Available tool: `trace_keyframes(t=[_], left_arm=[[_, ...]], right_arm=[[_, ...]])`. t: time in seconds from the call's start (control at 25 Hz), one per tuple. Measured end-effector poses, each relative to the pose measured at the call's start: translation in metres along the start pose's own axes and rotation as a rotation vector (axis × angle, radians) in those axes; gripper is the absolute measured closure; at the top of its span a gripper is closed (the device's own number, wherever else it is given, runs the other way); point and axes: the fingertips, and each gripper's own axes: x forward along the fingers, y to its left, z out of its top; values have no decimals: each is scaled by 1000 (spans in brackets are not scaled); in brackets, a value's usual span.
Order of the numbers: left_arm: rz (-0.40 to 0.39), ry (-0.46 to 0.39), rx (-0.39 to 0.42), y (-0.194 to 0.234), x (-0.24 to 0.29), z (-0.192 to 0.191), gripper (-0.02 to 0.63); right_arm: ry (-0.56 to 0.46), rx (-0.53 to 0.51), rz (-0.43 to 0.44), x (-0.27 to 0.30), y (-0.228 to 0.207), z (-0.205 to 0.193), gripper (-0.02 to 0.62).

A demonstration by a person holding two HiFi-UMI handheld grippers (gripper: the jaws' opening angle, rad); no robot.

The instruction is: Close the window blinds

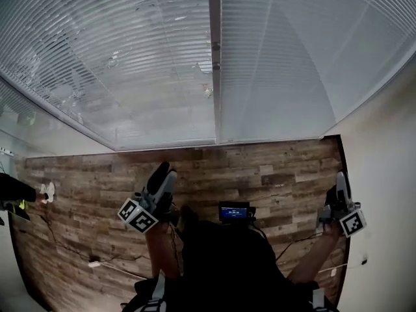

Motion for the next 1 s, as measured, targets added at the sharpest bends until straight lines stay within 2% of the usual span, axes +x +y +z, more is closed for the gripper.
trace_keyframes(t=[0.08, 0.28, 0.44, 0.56, 0.68, 0.92, 1.0], left_arm=[[39, 18, 18, -24, -1, -14, 420], [86, 38, 103, -80, 1, -41, 420], [151, 0, 137, -107, -36, -39, 420], [143, -23, 142, -122, -49, -43, 420], [107, -52, 129, -135, -58, -53, 420], [74, -119, 34, -143, -99, -74, 420], [57, -131, 6, -147, -110, -83, 420]], right_arm=[[51, 26, 56, 4, -12, -2, 433], [103, 60, 165, 17, -45, -3, 433], [128, 127, 251, 14, -29, -19, 433], [143, 151, 294, 4, -12, -29, 433], [182, 138, 315, -11, 0, -36, 433], [229, 120, 323, -62, 33, -38, 433], [245, 82, 309, -82, 43, -36, 433]])
